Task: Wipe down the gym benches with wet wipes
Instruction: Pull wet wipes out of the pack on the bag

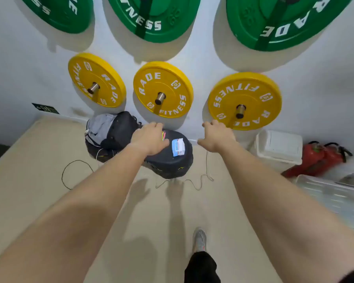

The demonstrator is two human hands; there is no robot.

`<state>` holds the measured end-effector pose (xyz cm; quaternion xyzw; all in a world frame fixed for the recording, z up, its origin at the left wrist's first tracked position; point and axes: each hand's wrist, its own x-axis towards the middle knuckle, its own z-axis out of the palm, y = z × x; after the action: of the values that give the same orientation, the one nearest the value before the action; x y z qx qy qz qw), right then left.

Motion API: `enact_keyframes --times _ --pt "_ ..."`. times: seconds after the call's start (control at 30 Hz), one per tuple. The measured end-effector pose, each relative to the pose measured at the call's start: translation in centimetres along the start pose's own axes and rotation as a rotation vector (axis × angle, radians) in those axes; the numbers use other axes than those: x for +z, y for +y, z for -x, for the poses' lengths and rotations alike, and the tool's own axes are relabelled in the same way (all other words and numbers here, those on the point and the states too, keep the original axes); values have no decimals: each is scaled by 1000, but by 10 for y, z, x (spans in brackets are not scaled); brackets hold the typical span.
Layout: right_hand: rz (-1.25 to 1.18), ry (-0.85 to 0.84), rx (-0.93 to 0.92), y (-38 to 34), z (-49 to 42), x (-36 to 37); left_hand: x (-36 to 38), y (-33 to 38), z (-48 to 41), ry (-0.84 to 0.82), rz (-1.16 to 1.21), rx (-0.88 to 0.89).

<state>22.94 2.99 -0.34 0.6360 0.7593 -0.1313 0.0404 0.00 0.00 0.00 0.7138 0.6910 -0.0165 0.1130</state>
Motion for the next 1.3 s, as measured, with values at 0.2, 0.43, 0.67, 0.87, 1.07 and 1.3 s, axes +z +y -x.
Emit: enact_keyframes --times 0.2,0.43,0.67,0.87,1.07,1.3 --pt "-64 -242 31 29 -134 79 82 -18 -111 -184 136 -213" --pt "-77 -390 58 41 -272 214 220 -62 -235 -334 262 -294" --pt "-77 -451 69 47 -383 369 381 -105 -346 -413 277 -281" --pt "-119 -367 -9 72 -476 496 518 -113 -443 -306 358 -257" --pt "-174 -70 -231 109 -536 588 603 -111 -507 -9 395 -253" --pt "-325 172 -383 121 -546 641 632 -112 -535 152 327 -309"
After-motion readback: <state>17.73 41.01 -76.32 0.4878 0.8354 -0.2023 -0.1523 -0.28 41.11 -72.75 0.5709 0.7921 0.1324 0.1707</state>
